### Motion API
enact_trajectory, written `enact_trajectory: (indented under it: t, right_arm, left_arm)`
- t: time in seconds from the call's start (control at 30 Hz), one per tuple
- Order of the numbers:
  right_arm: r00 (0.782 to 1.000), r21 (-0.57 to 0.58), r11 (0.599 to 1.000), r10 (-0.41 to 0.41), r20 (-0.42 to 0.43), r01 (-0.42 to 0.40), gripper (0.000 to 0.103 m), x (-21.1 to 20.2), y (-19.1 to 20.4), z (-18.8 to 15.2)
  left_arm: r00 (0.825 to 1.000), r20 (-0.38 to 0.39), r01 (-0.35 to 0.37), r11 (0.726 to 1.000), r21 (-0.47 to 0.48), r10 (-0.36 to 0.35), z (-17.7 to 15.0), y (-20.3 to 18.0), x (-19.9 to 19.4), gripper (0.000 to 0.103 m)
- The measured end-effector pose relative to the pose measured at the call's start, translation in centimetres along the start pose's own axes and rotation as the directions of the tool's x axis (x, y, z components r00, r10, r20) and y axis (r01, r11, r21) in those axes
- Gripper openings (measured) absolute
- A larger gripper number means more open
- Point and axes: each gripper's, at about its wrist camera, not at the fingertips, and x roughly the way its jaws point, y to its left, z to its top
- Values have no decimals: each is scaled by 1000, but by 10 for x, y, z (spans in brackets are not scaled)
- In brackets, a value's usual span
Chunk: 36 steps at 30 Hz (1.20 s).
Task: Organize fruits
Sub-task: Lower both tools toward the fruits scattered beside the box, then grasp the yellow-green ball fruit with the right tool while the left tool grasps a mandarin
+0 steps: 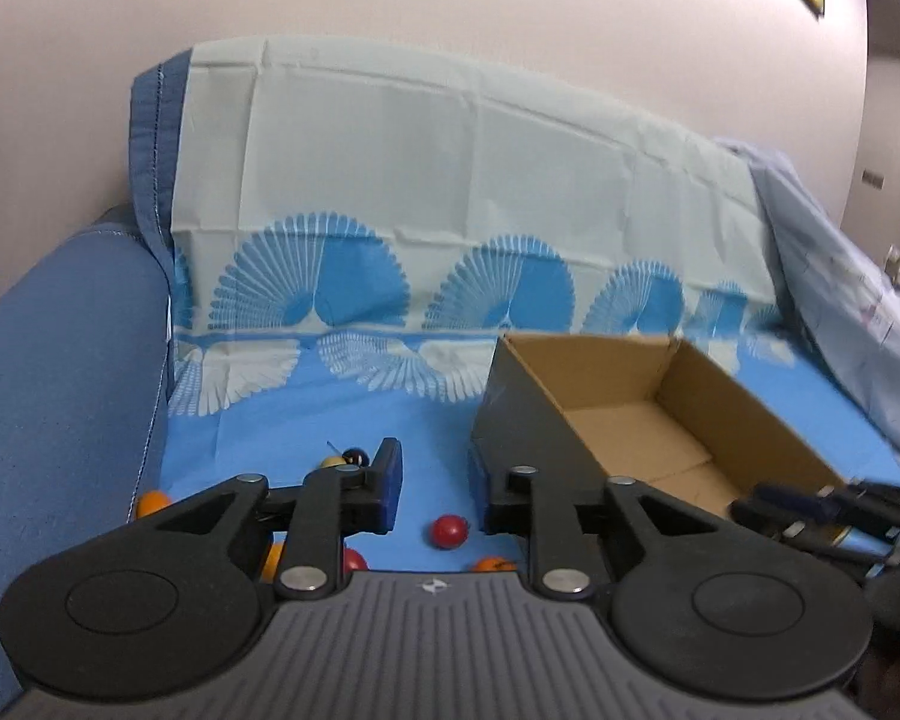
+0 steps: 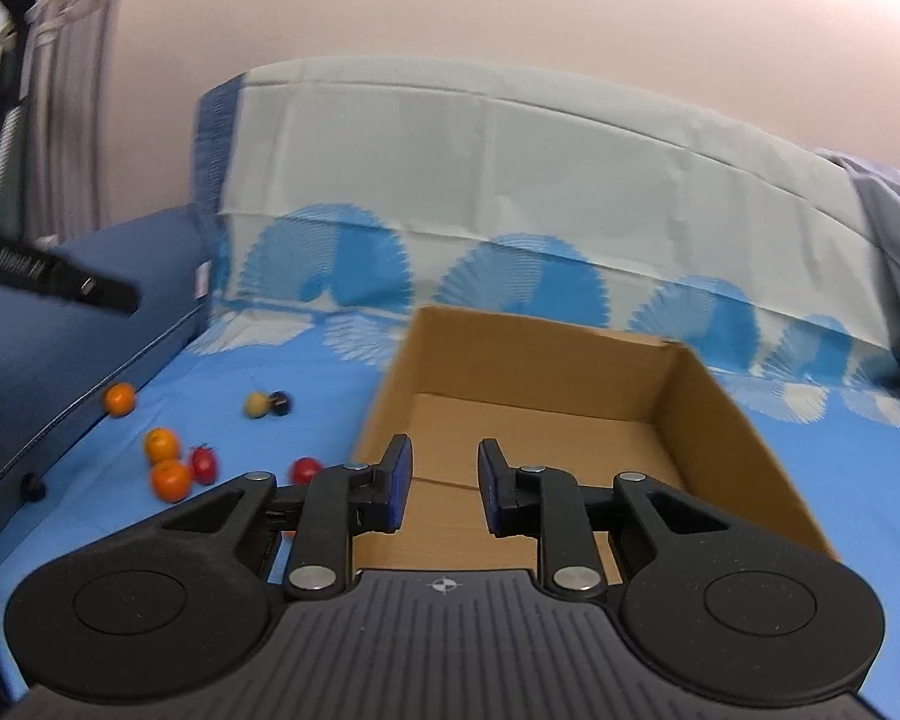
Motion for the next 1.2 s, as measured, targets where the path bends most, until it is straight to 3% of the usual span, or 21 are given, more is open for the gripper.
enact_trajectory:
  t: [0.2, 0.4, 0.57, 0.83, 1.03, 1.2]
  right_arm:
    - [998, -212, 976, 54, 11, -51, 25, 9, 69, -9]
    - [995, -460, 887, -79, -57, 44, 25, 61, 127, -38]
    - [973, -507, 860, -165, -161, 62, 25, 103, 139, -51]
    - [936, -563, 820, -272, -221, 105, 26, 140, 150, -70]
    - [930, -578, 812, -271, -248, 83, 24, 148, 152, -82]
    - [939, -536, 842, -226, -258, 55, 23, 145, 147, -77]
  left_arm:
    - [999, 27, -30, 999, 10, 30, -12, 4, -6, 42]
    - [999, 22, -38, 998, -52, 39, -39, 23, -3, 46]
    - [998, -24, -65, 993, -97, 63, -47, 41, 7, 48]
    - [997, -40, -70, 994, -86, 67, -59, 44, 12, 52]
    - [996, -54, -76, 994, -81, 72, -61, 42, 18, 53]
    - [996, -40, -84, 993, -88, 81, -62, 44, 14, 56]
